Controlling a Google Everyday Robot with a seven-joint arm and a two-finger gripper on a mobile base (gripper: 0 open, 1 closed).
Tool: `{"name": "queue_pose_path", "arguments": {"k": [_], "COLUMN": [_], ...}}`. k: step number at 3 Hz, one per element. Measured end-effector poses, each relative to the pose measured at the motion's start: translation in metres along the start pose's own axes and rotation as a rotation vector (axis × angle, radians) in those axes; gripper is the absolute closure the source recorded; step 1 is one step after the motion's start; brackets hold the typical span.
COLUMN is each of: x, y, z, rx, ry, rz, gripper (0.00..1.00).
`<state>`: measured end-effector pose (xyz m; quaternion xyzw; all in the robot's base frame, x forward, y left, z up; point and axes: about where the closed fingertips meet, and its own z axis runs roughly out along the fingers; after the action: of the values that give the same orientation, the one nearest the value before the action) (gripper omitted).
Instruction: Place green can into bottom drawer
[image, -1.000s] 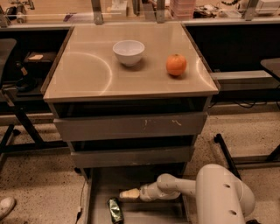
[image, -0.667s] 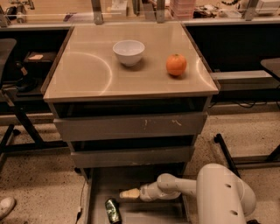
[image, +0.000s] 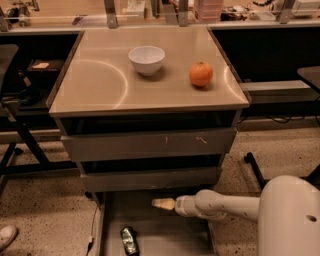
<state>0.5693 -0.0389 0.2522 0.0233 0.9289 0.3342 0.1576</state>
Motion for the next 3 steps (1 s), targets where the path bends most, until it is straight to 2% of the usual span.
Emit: {"name": "queue_pose_path", "arguments": {"k": [1,2,3], "x": [-0.032,-0.042,-0.039], "y": [0.023,0.041,0.038], "z": [-0.054,-0.082,-0.075], "rx": [0.083,0.104,0.097], "ry": [-0.113,-0.166,-0.151], "rz": [0.005,-0.045,-0.036], "gripper": [0.00,0.00,0.00]}}
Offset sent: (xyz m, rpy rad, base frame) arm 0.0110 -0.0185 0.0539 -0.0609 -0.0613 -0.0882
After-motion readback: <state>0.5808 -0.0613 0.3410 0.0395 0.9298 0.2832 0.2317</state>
